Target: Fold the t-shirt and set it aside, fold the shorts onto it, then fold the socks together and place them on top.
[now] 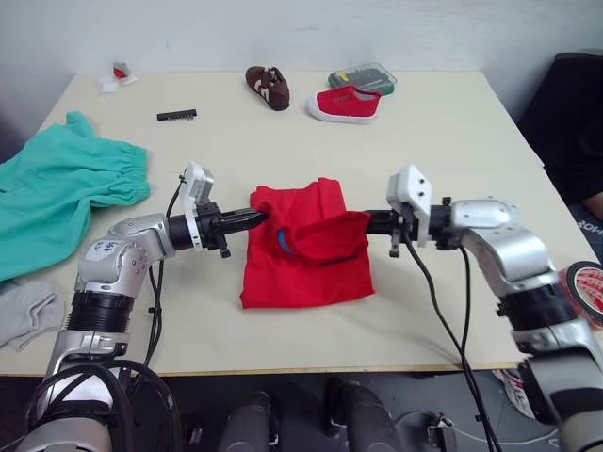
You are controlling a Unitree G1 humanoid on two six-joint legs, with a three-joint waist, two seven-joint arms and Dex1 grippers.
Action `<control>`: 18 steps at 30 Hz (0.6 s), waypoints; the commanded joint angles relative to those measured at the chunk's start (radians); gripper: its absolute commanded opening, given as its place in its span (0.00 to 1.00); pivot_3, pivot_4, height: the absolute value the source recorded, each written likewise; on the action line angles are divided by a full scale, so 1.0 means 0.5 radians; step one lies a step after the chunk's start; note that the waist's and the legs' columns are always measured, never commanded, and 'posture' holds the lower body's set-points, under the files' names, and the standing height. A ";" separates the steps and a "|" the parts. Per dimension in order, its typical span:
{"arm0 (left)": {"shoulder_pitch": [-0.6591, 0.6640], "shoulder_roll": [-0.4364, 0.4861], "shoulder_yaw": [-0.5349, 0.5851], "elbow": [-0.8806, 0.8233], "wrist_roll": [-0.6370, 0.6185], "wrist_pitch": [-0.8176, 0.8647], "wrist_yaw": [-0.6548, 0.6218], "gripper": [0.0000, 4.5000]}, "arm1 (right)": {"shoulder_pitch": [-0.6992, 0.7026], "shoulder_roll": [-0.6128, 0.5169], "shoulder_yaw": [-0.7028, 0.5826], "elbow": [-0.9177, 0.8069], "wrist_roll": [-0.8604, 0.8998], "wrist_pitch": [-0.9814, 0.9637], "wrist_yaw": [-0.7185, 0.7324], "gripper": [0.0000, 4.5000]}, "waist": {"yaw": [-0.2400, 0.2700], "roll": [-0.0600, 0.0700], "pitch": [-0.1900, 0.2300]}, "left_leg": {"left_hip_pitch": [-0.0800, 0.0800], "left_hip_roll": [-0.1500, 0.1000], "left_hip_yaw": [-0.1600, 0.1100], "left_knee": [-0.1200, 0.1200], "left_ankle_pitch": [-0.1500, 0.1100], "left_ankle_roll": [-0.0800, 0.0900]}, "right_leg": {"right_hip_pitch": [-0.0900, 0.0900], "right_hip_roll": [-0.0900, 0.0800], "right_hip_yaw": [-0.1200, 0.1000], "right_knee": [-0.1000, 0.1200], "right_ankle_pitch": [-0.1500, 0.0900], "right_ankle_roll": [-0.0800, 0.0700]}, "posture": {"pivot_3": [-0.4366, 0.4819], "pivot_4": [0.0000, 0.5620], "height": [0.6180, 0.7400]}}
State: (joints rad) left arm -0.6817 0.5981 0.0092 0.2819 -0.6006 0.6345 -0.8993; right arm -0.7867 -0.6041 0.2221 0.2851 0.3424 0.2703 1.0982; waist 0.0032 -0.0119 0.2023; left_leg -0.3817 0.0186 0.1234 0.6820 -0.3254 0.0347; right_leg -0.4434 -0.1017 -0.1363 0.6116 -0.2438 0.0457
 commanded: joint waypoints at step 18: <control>-0.301 -0.298 0.270 0.874 0.382 -0.167 0.579 0.04 | -0.719 0.455 -0.289 1.554 -0.329 0.014 -0.262 0.00 | -0.054 0.000 0.000 | 0.000 -0.001 0.000 0.002 0.005 -0.002 | -0.004 -0.009 0.001 0.012 0.002 0.000 | 0.48 0.27 1.00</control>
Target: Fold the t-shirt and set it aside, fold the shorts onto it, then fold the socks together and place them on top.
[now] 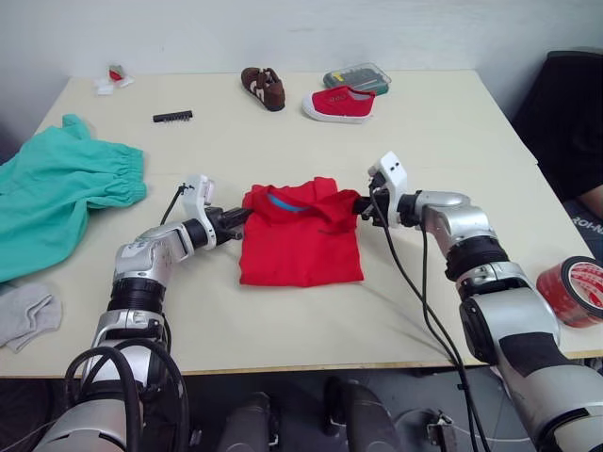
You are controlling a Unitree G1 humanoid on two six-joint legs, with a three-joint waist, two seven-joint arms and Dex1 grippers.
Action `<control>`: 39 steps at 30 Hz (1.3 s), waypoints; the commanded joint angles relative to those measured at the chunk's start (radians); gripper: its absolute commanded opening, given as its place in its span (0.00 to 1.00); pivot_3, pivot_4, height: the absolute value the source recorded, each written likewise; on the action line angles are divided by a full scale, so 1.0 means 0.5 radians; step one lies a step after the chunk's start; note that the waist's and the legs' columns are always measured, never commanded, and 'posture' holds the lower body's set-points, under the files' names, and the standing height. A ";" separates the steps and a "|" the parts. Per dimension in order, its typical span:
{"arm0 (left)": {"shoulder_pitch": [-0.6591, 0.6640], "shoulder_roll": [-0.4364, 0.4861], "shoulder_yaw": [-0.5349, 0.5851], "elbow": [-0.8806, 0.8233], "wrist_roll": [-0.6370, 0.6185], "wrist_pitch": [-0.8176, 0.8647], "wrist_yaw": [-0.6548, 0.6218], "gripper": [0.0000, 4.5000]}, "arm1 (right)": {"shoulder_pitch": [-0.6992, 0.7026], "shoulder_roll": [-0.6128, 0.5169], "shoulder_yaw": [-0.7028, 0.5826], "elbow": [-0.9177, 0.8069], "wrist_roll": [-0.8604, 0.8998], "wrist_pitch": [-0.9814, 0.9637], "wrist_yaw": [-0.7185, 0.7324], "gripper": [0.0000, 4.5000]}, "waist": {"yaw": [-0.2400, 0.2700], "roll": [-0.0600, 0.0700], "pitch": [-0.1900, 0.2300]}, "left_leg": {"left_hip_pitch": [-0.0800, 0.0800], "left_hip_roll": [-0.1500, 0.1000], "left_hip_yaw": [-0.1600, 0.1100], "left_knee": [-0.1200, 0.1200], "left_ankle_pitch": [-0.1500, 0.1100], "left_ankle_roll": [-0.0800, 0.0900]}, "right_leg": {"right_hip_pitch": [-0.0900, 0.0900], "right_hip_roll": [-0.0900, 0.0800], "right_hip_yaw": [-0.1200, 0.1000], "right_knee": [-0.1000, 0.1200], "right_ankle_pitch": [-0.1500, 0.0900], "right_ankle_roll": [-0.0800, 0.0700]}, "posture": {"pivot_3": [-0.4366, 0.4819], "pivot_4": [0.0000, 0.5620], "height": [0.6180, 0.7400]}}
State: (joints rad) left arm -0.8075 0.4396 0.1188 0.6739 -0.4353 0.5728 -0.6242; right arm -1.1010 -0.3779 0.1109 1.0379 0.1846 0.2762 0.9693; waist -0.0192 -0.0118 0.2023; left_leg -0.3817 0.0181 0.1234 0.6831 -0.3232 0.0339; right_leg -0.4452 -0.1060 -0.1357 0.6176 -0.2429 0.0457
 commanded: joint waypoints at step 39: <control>0.732 0.649 -0.556 -1.174 0.815 -1.217 -0.810 0.99 | 1.281 -0.447 0.337 -2.147 -0.564 -0.722 0.023 0.87 | -0.008 0.001 0.001 | 0.016 0.002 0.005 -0.018 0.002 -0.012 | -0.001 -0.001 0.005 -0.002 -0.002 -0.017 | 0.48 0.27 1.00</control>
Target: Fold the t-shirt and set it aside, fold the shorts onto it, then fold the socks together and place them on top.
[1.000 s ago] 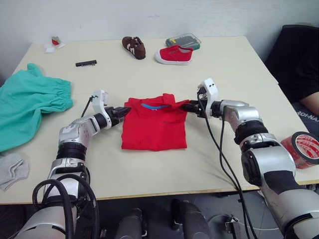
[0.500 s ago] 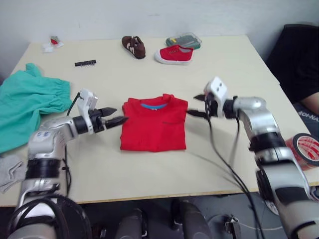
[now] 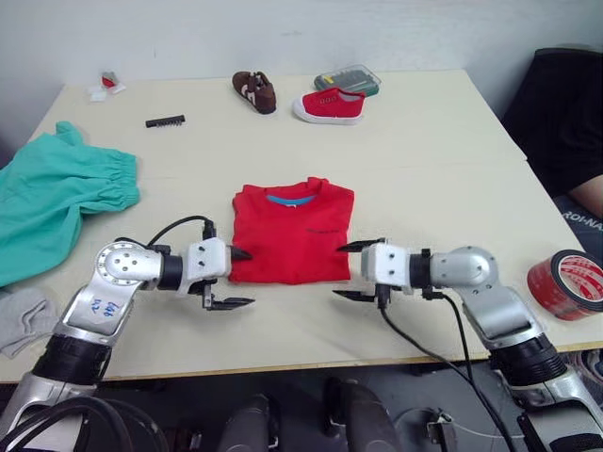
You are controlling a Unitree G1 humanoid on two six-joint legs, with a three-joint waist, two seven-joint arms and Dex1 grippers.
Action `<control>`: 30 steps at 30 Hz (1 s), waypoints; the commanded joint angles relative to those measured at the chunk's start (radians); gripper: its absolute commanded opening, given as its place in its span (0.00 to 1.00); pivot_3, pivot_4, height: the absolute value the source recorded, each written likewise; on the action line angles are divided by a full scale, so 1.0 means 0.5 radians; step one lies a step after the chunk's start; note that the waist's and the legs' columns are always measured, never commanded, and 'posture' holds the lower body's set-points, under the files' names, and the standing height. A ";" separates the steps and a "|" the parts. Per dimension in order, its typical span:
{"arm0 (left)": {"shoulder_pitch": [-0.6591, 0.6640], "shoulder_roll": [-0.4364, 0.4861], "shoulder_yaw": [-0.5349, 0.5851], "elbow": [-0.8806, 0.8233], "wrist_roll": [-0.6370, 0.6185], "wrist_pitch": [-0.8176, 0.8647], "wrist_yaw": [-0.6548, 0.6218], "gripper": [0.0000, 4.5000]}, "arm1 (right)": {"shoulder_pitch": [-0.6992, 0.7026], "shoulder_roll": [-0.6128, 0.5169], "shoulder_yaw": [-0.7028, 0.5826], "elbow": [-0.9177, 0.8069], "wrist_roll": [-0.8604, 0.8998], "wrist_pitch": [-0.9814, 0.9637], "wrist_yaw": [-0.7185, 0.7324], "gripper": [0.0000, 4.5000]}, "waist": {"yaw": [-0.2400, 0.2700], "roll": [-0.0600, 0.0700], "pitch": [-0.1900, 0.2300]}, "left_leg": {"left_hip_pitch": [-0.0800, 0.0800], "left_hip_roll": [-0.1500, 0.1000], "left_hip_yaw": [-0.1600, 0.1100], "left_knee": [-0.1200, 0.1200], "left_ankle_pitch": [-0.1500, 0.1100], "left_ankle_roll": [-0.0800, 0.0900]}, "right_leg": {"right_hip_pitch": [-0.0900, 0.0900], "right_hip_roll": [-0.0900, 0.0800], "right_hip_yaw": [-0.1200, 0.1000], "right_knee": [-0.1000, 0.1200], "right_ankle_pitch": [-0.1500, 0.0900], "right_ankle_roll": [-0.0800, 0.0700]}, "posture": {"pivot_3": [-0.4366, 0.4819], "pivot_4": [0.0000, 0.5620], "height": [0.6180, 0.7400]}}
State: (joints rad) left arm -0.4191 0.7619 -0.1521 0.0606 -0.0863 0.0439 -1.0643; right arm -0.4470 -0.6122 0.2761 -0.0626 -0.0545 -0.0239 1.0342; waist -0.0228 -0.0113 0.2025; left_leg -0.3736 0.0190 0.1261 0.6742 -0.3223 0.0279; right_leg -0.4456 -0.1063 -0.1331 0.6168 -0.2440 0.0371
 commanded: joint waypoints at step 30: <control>0.700 0.099 0.033 -0.560 -0.334 0.148 -0.288 0.01 | 0.900 -0.426 -0.319 -0.876 0.305 0.108 -0.007 0.00 | 0.051 0.000 0.000 | 0.001 0.015 -0.001 0.012 -0.013 0.001 | 0.005 0.015 0.002 -0.007 -0.002 -0.001 | 0.48 0.27 1.00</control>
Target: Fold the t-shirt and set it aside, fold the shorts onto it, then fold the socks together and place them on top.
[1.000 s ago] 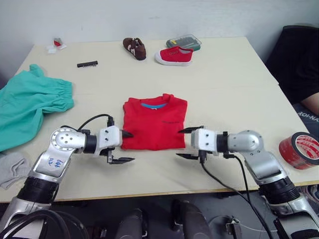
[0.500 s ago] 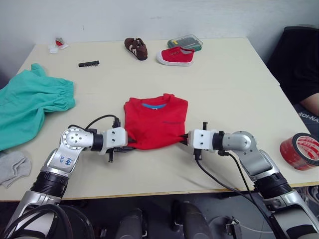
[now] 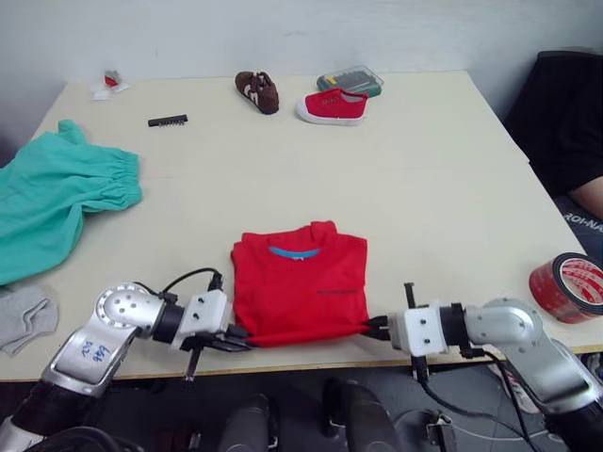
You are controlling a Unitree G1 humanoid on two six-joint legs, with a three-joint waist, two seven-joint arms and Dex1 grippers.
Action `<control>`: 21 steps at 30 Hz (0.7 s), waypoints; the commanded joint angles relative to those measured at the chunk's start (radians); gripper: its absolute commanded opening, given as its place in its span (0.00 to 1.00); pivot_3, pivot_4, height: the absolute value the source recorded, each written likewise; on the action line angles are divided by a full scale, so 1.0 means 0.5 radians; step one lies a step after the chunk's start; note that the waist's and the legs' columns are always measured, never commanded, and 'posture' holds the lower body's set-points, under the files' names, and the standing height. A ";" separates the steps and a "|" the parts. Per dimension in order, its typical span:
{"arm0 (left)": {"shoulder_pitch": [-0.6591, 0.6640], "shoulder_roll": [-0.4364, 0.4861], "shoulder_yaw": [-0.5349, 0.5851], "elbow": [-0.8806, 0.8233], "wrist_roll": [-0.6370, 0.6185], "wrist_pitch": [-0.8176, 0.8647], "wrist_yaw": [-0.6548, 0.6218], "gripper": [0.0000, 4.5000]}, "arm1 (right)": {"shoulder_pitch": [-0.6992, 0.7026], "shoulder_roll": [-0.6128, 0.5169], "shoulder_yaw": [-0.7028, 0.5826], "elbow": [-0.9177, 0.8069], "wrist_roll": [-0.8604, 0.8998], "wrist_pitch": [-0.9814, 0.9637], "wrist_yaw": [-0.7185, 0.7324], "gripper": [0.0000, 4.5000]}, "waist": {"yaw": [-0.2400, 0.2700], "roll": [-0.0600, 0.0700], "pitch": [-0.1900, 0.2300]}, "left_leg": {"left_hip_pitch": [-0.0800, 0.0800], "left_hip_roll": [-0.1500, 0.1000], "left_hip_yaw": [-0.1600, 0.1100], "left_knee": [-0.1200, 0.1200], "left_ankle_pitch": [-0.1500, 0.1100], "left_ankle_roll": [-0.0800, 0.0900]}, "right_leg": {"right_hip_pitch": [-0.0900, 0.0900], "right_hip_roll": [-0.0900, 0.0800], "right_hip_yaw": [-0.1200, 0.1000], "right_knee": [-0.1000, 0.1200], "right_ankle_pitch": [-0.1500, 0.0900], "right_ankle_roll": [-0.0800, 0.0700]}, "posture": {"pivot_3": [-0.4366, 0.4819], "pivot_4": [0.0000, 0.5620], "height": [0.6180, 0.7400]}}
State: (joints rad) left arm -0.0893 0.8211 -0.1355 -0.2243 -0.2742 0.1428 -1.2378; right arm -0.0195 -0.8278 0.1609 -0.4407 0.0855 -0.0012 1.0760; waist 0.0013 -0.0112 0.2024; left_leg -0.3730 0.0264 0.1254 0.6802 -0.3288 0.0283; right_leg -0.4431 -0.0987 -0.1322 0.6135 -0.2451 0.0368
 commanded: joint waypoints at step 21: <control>-0.392 -0.068 0.471 0.022 -0.925 1.092 0.365 0.55 | -0.416 0.147 -0.331 -0.177 1.081 1.273 -0.382 0.67 | 0.043 -0.004 0.000 | 0.005 0.005 -0.007 0.003 0.000 -0.005 | 0.005 0.007 -0.001 0.008 -0.004 -0.009 | 0.48 0.27 1.00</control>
State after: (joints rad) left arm -0.2839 0.7948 0.1441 -0.2089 -0.7670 0.6972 -1.0561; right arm -0.2113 -0.7711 -0.0403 -0.5418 0.6148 0.6008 0.9141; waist 0.0228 -0.0130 0.2026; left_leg -0.3708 0.0292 0.1234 0.6815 -0.3283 0.0233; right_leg -0.4416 -0.0952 -0.1325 0.6178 -0.2475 0.0321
